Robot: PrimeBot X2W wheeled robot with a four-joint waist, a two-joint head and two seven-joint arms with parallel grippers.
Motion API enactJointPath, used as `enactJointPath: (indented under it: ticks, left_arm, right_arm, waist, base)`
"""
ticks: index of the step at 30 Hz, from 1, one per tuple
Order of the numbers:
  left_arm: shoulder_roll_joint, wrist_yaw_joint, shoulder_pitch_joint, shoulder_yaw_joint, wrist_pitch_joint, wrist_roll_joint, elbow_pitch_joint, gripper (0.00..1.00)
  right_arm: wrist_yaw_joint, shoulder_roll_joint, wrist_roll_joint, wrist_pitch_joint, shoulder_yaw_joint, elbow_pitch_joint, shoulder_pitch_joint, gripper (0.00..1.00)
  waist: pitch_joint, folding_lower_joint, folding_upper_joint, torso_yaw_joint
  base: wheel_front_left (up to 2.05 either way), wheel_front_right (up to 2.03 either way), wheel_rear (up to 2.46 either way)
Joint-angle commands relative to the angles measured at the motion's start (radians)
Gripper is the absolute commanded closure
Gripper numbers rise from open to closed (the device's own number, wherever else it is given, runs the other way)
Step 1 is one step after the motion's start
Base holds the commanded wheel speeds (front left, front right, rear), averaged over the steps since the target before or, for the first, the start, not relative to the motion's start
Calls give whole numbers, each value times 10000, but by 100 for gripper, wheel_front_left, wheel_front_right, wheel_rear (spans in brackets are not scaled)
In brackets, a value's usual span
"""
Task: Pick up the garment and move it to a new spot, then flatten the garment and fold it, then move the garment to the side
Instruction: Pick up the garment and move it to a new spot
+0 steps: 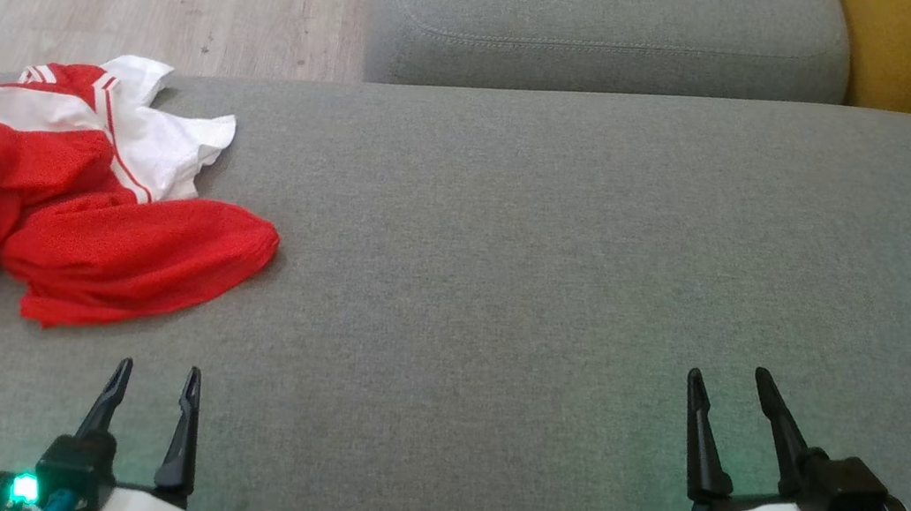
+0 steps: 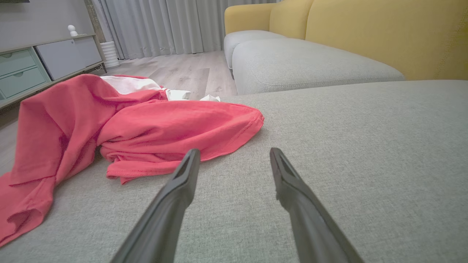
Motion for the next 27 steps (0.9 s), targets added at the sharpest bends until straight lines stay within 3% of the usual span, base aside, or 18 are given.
enactJointPath:
  ticks: [1, 5, 11, 20, 27]
  left_arm:
    - [171, 89, -292, 394, -124, -63, -318, 0]
    - [158, 66, -314, 349, -124, -69, -324, 0]
    - [158, 42, -381, 284, -124, -70, -305, 0]
    - [325, 16, 7, 503, -124, -357, -239, 0]
    - [482, -19, 228, 841, 85, -829, -671, 0]
  right_arm:
    - [77, -91, 56, -136, 202, -327, -369, 0]
    - [77, -91, -229, -136, 286, -404, -348, 0]
    - [77, -91, -270, -136, 457, -531, -297, 0]
    - [77, -91, -9, -136, 1066, -433, -386, 0]
    - [77, -91, -1, -136, 1707, -343, -674, 0]
  waist:
    - [-1, 0, 0, 34]
    - [-16, 0, 0, 294]
    - [-152, 0, 0, 1334]
    - [-445, 0, 0, 3694]
    - [-372, 0, 0, 3941]
  base:
    - [0, 0, 0]
    - [0, 0, 0]
    - [0, 0, 0]
    - [0, 0, 0]
    - [0, 0, 0]
